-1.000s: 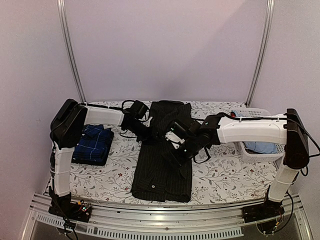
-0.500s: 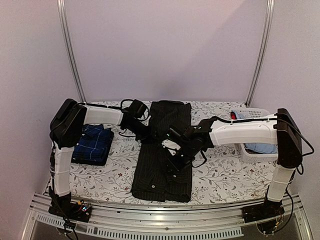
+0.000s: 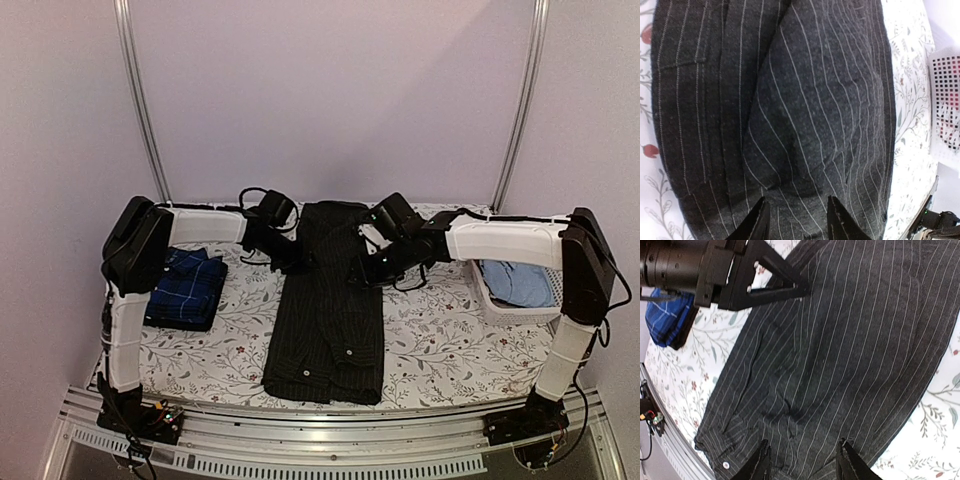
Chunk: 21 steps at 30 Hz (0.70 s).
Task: Fold and stack the long sleeve shirts
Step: Smooth out the rectangle-folded shirt.
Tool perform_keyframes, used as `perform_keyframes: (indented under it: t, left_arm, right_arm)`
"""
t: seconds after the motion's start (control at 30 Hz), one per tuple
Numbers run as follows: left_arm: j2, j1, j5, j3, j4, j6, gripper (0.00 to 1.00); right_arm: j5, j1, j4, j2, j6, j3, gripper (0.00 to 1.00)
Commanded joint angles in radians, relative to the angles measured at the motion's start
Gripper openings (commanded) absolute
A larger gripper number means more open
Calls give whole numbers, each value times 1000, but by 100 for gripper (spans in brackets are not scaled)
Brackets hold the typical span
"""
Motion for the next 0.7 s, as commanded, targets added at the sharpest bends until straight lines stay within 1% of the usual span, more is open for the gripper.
perform_keyframes:
  t: [0.0, 0.17, 0.23, 0.33, 0.47, 0.6, 0.67]
  left_arm:
    - [40, 23, -36, 53, -11, 1, 41]
    - [66, 23, -60, 81, -38, -7, 42]
    - [64, 26, -80, 76, -41, -4, 45]
    - [70, 31, -55, 71, -24, 0, 47]
    - [85, 34, -47, 86, -16, 0, 47]
    - [109, 34, -40, 111, -21, -2, 44]
    - [117, 34, -30, 120, -17, -2, 41]
  right_arm:
    - [-36, -72, 180, 53, 43, 2, 42]
    - [-122, -170, 306, 141, 51, 42, 43]
    - [-168, -210, 353, 181, 57, 66, 45]
    - [-232, -264, 394, 241, 66, 116, 46]
    - [-304, -310, 424, 319, 82, 174, 46]
    - [-326, -333, 429, 381, 87, 217, 46]
    - [-334, -340, 429, 407, 88, 237, 47]
